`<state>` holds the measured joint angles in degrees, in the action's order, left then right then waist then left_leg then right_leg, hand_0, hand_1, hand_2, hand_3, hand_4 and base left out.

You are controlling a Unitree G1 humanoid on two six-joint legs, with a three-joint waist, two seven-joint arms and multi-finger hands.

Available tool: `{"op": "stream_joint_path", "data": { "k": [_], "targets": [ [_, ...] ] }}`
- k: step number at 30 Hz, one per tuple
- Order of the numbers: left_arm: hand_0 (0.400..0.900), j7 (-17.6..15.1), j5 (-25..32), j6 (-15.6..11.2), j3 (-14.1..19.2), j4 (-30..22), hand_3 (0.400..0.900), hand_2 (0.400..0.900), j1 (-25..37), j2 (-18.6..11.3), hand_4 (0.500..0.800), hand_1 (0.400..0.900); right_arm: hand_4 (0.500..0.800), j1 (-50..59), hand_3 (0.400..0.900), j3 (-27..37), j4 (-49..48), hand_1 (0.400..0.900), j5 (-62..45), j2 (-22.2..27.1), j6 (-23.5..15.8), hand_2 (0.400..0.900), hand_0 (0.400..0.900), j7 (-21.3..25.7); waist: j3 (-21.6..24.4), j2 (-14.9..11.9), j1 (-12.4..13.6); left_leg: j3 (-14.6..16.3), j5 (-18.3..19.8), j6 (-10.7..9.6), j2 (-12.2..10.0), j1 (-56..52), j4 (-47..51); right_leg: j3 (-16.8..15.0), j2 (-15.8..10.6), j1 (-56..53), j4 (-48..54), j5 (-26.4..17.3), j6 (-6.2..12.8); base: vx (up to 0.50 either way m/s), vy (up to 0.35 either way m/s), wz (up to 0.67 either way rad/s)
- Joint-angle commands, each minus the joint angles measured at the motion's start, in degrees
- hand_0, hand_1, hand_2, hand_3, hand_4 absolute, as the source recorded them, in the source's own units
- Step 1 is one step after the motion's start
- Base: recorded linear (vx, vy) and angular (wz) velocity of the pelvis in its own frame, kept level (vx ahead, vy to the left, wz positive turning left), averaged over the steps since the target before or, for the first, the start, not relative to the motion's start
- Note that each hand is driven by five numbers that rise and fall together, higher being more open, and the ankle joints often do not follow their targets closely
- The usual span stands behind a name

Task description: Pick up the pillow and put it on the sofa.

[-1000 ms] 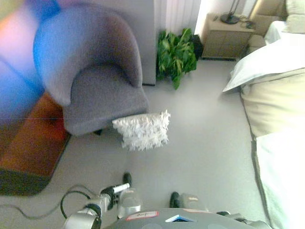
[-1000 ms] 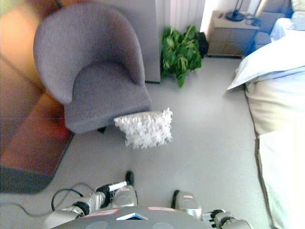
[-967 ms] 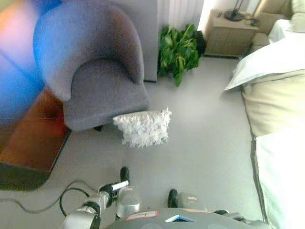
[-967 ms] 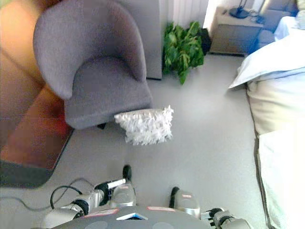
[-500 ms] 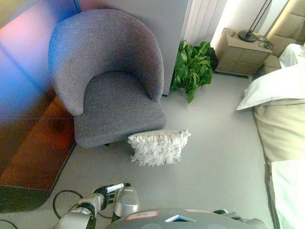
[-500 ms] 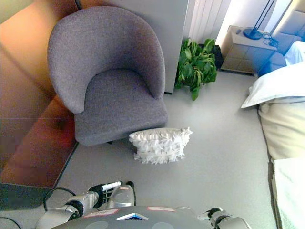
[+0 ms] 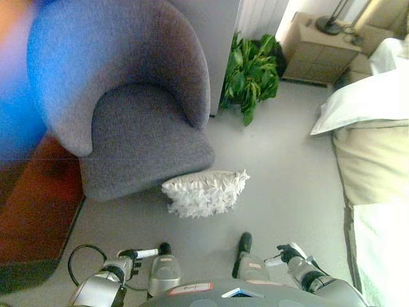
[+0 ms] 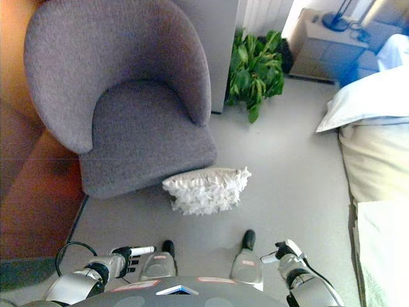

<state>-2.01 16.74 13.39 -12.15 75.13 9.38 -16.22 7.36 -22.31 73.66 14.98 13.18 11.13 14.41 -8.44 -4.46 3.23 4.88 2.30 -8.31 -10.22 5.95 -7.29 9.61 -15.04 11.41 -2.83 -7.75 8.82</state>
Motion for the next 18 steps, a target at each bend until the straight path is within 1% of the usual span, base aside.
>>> {"op": "stream_joint_path", "data": {
  "k": [1, 2, 3, 4, 5, 6, 8, 9, 12, 14, 18],
  "targets": [
    [0.900, -1.1, 0.5, 1.4, -1.2, 0.6, 0.900, 0.900, -1.1, 0.4, 0.800, 0.900, 0.800, 5.4, 0.900, -2.0, -3.1, 0.900, 7.6, 2.2, 1.9, 0.900, 0.900, 12.3, -3.8, -1.2, 0.7, -3.3, 9.5, 6.7, 3.5, 5.2, -13.3, -4.9, -5.8, 5.8, -3.6, -1.2, 2.98, 0.31, -0.201, 0.62],
    [0.900, -1.8, 0.5, 1.9, -1.2, 0.0, 0.900, 0.900, -2.2, 1.0, 0.800, 0.900, 0.800, 5.6, 0.900, -2.7, -4.7, 0.900, 7.7, 2.5, 1.8, 0.900, 0.900, 14.1, -3.8, -0.9, 1.2, -4.4, 9.8, 6.5, 3.0, 5.3, -14.6, -4.9, -6.2, 5.6, -6.8, -0.9, 3.19, 0.27, -0.163, 0.46],
    [0.900, -1.6, 0.0, 2.3, -1.4, -0.2, 0.900, 0.900, -2.6, 1.4, 0.800, 0.900, 0.800, 5.8, 0.900, -3.4, -5.7, 0.900, 7.2, 2.6, 1.5, 0.900, 0.900, 15.9, -3.9, -0.6, 1.5, -5.0, 9.8, 6.1, 2.4, 5.1, -14.7, -4.4, -6.6, 6.0, -8.9, -0.6, 3.26, 0.18, -0.132, 0.41],
    [0.900, -1.2, -0.1, 2.5, -1.4, -0.2, 0.900, 0.900, -2.5, 1.7, 0.800, 0.900, 0.800, 6.8, 0.900, -3.8, -6.7, 0.900, 8.0, 3.0, 0.9, 0.900, 0.900, 17.6, -4.4, -0.2, 1.8, -5.3, 9.8, 5.6, 1.9, 5.1, -14.8, -3.8, -6.9, 6.9, -10.7, 0.1, 3.30, 0.08, -0.085, 0.31],
    [0.900, -1.1, 0.0, 2.6, -1.6, -0.2, 0.900, 0.900, -2.2, 1.8, 0.800, 0.900, 0.800, 7.6, 0.900, -4.0, -7.1, 0.900, 8.2, 3.2, 0.6, 0.900, 0.900, 18.4, -4.7, 0.0, 1.9, -5.4, 9.8, 5.5, 1.7, 5.2, -14.9, -3.7, -7.1, 7.3, -11.4, 0.3, 3.27, -0.08, -0.102, 0.39],
    [0.900, -1.1, 1.1, 3.0, -2.6, -0.3, 0.900, 0.900, -0.7, 2.1, 0.800, 0.900, 0.800, 11.6, 0.900, -4.8, -7.4, 0.900, 8.0, 3.6, 0.5, 0.900, 0.900, 19.9, -5.8, 0.8, 2.2, -6.0, 9.2, 5.2, 1.4, 6.4, -14.6, -3.9, -7.2, 9.4, -13.0, 1.0, 3.16, -0.15, -0.095, 0.44],
    [0.900, -0.7, 2.0, 3.3, -3.6, 0.0, 0.900, 0.900, 1.0, 2.3, 0.800, 0.900, 0.800, 15.7, 0.900, -6.0, -7.6, 0.900, 8.6, 4.2, 0.9, 0.900, 0.900, 20.8, -7.0, 1.6, 2.5, -6.6, 8.2, 4.6, 1.2, 7.5, -13.4, -3.9, -7.1, 12.0, -14.6, 1.5, 3.10, -0.17, -0.040, 0.38],
    [0.900, -0.3, 3.5, 3.4, -4.7, 0.3, 0.900, 0.900, 2.4, 2.3, 0.800, 0.900, 0.800, 20.0, 0.900, -7.6, -8.4, 0.900, 9.8, 4.8, 2.1, 0.900, 0.900, 21.7, -8.2, 2.7, 3.1, -6.9, 7.5, 4.1, 0.8, 8.3, -12.6, -3.8, -7.2, 14.5, -16.8, 2.1, 2.90, -0.12, 0.010, 0.27],
    [0.900, -0.2, 6.3, 3.8, -5.5, 0.7, 0.900, 0.900, 4.5, 2.1, 0.800, 0.900, 0.800, 27.8, 0.900, -9.9, -9.4, 0.900, 9.5, 7.2, 4.4, 0.900, 0.900, 20.3, -9.8, 4.0, 3.8, -8.0, 6.2, 3.8, 0.6, 10.1, -11.6, -3.8, -7.4, 18.4, -20.0, 3.0, 2.67, -0.08, -0.014, 0.30],
    [0.900, -0.2, 6.8, 4.1, -5.7, 1.0, 0.900, 0.900, 5.0, 1.8, 0.800, 0.900, 0.800, 31.0, 0.900, -10.6, -9.5, 0.900, 8.5, 8.7, 4.6, 0.900, 0.900, 19.1, -10.6, 4.5, 4.6, -8.6, 5.9, 3.4, 0.3, 11.1, -11.7, -3.8, -7.6, 19.9, -21.9, 3.8, 2.65, -0.02, -0.055, 0.25],
    [0.900, -0.2, 8.0, 4.7, -6.0, 1.6, 0.900, 0.900, 6.0, 1.6, 0.800, 0.900, 0.800, 37.3, 0.900, -12.5, -9.8, 0.900, 7.0, 11.3, 4.9, 0.900, 0.900, 15.1, -11.8, 5.1, 6.3, -10.3, 4.9, 2.9, 0.2, 13.1, -11.2, -3.4, -7.9, 22.1, -24.3, 5.1, 2.64, 0.01, -0.052, 0.20]
  ]
}}
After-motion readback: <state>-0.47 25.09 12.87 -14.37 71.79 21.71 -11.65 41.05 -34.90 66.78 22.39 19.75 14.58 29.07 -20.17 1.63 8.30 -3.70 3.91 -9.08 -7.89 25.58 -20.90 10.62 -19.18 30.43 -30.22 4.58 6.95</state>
